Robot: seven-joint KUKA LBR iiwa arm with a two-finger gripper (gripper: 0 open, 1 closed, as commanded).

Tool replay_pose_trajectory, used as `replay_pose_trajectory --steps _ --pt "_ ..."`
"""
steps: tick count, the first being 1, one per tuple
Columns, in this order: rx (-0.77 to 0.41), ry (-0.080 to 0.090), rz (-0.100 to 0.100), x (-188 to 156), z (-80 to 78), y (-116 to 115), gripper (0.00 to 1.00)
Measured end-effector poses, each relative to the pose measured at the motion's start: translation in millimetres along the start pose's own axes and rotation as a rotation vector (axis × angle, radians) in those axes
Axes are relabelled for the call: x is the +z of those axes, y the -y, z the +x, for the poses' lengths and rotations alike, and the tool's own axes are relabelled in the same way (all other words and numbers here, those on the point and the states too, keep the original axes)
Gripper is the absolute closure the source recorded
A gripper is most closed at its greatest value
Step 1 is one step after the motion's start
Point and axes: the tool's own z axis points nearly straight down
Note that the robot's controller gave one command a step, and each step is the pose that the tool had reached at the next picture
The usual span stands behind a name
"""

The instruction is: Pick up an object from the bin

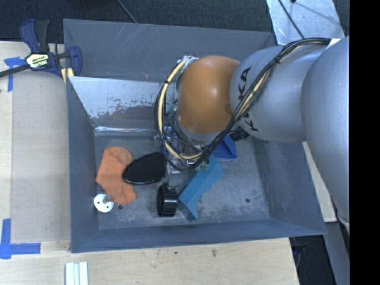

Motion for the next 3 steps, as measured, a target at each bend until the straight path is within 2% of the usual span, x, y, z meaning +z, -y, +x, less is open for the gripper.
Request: replay_pose_trajectory --steps 1,3 --pt "0.160 -0.005 0.003 50.6 -1.7 2.9 1.00" --pt "0.160 -0.005 0.003 49.9 -1.2 2.7 1.00"
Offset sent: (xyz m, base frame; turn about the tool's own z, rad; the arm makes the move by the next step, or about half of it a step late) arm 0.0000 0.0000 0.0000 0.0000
